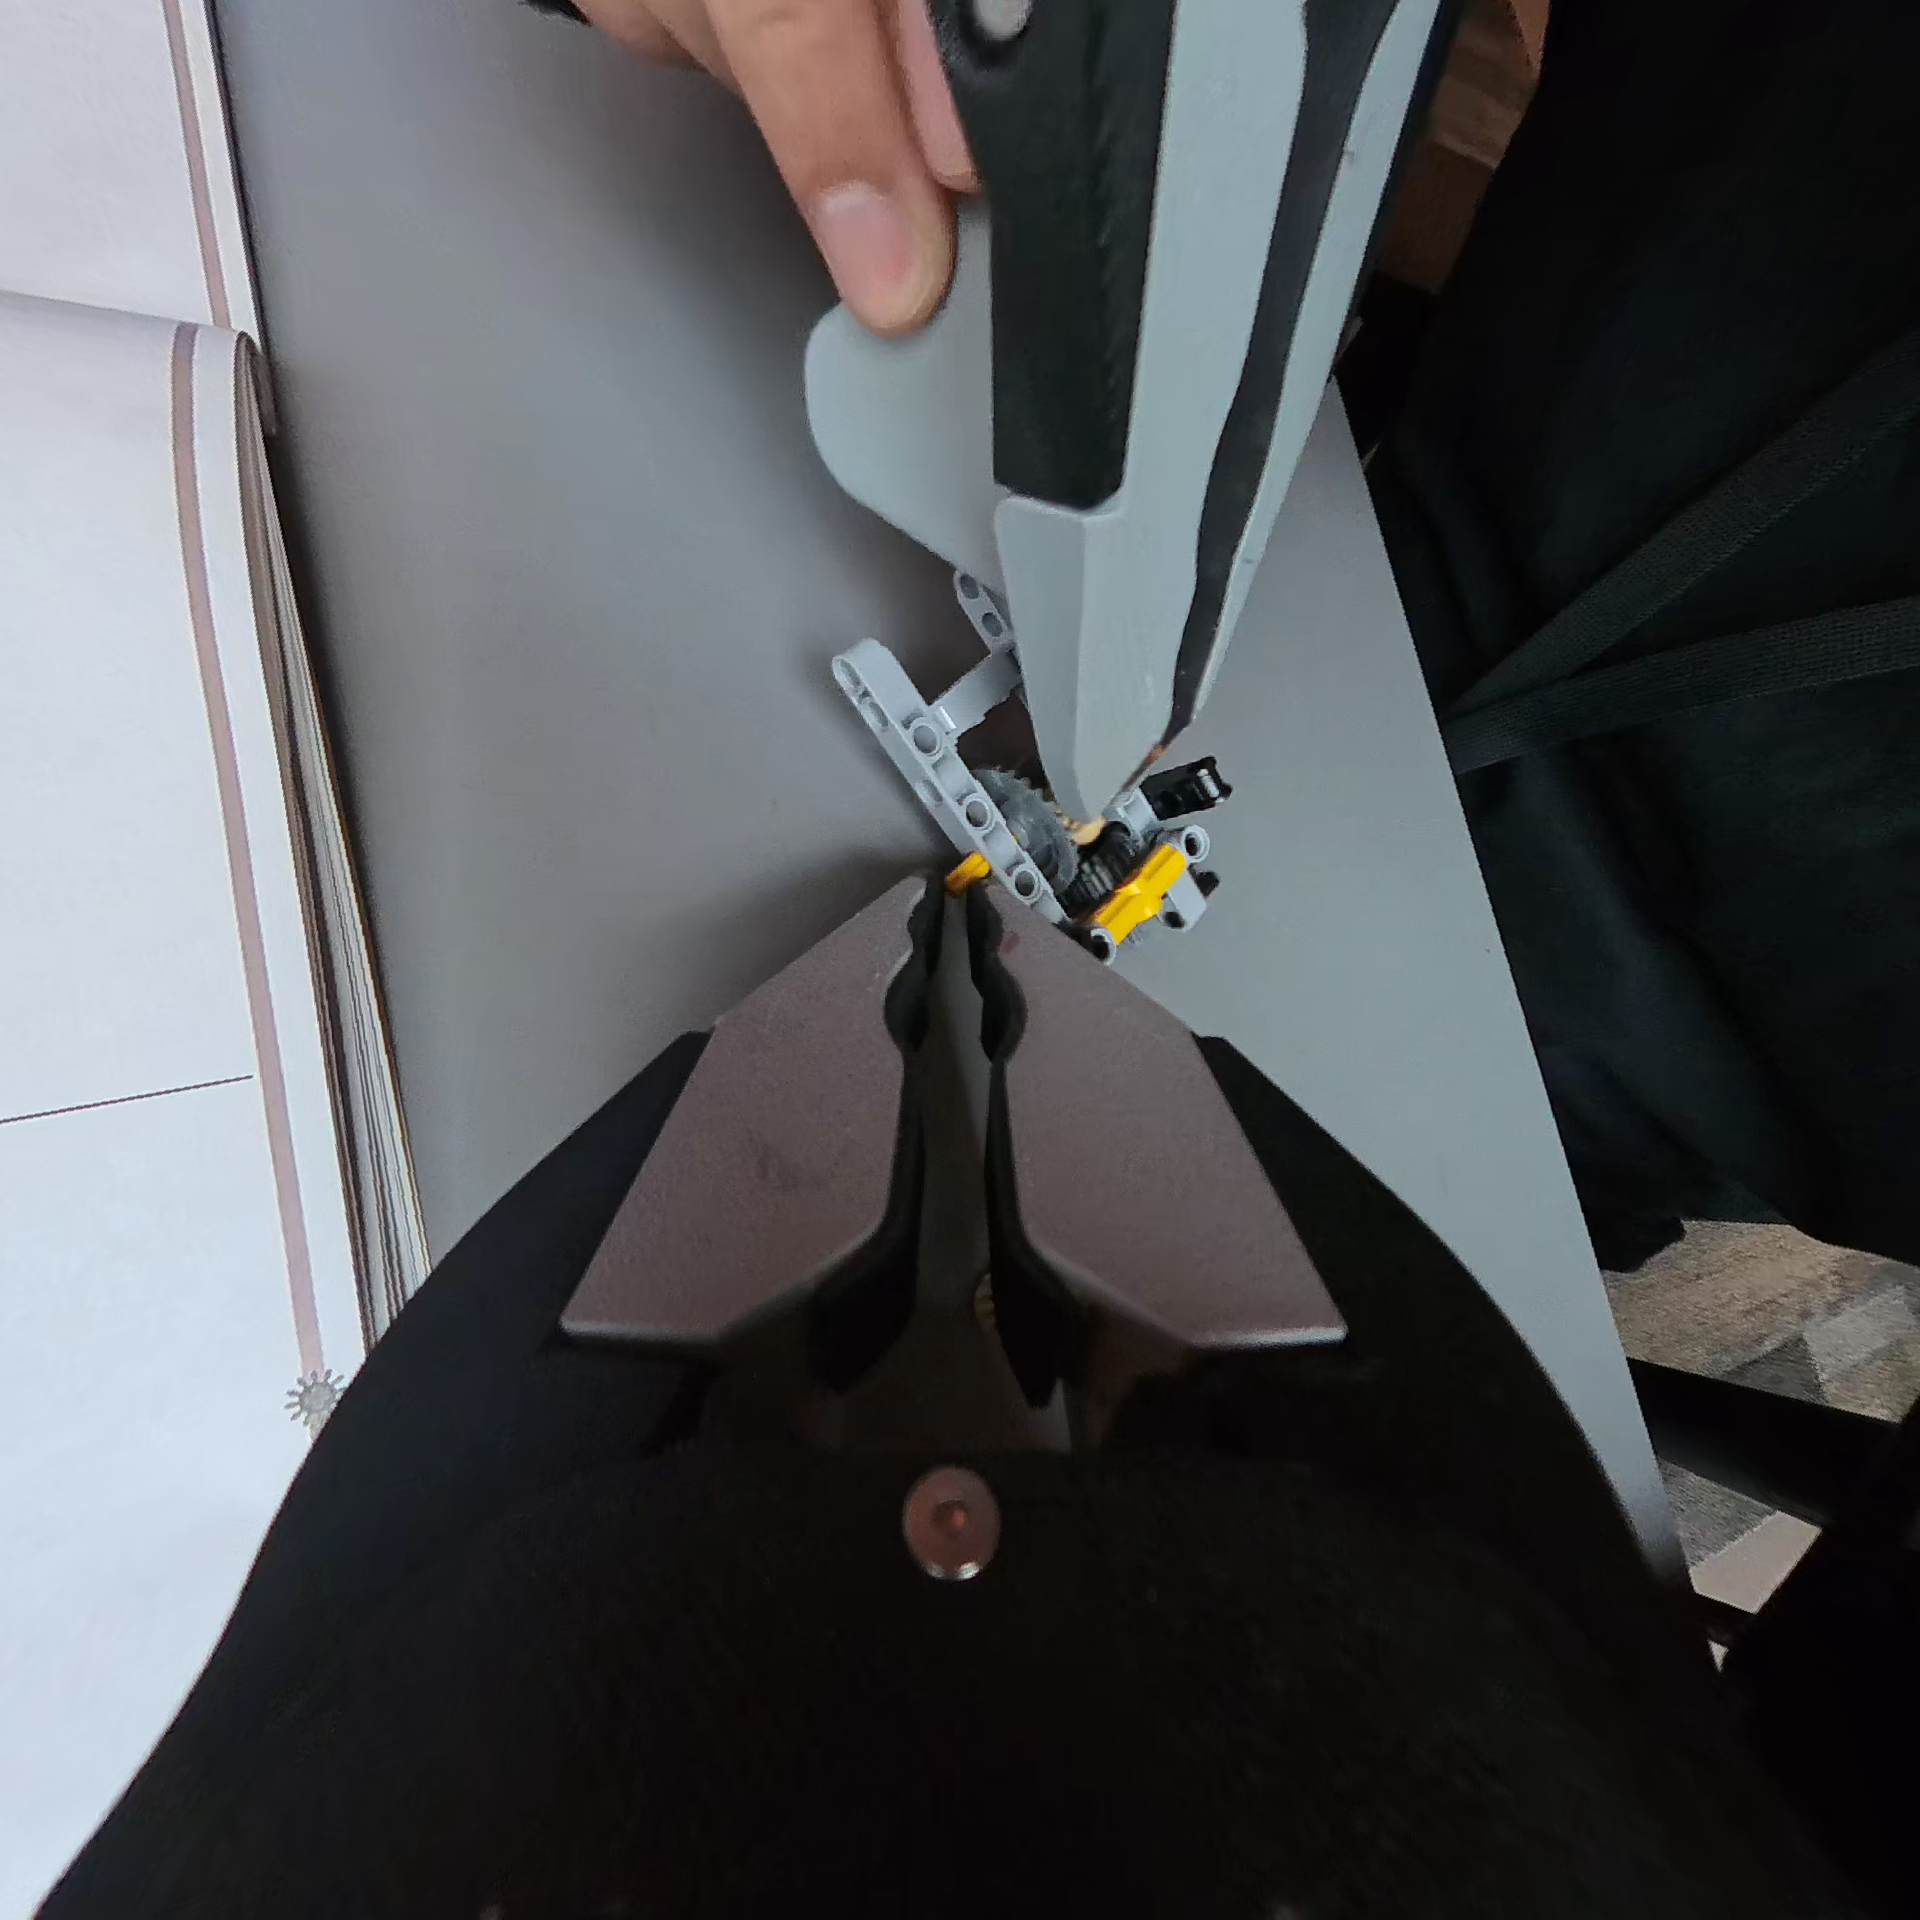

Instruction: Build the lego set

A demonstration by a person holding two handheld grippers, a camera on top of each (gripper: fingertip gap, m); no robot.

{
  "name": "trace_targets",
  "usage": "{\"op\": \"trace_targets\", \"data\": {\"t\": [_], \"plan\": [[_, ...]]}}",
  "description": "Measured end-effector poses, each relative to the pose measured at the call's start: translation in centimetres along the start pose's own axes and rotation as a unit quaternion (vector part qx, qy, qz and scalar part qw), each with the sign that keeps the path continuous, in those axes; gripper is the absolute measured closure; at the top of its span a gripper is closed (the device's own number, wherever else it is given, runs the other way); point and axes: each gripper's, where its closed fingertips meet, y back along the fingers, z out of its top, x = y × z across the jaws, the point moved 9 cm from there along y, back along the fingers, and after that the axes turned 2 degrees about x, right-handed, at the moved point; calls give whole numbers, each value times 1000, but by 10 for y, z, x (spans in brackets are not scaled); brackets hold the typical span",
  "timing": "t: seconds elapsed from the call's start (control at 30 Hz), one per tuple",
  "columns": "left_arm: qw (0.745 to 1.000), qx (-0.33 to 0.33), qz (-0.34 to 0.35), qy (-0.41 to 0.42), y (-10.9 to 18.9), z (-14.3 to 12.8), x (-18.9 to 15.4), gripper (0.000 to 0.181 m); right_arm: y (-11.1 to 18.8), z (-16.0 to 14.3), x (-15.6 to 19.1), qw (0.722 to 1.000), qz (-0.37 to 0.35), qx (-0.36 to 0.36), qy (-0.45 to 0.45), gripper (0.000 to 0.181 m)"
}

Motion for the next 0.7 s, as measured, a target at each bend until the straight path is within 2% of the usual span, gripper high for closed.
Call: {"op": "trace_targets", "data": {"t": [0.2, 0.37, 0.7], "plan": [[1000, 0, 3, 2, 0, 0, 1, 180, -2, -1, -2, 1000, 0, -12, -10, 181], [1000, 2, 2, 0, 0, 0, 0, 180, 10, 1, -3, 999, 11, -38, -17, 181], [1000, 2, 2, -1, -1, 0, 0, 180, 11, -7, 0, 999, -8, 13, 29, 181]]}}
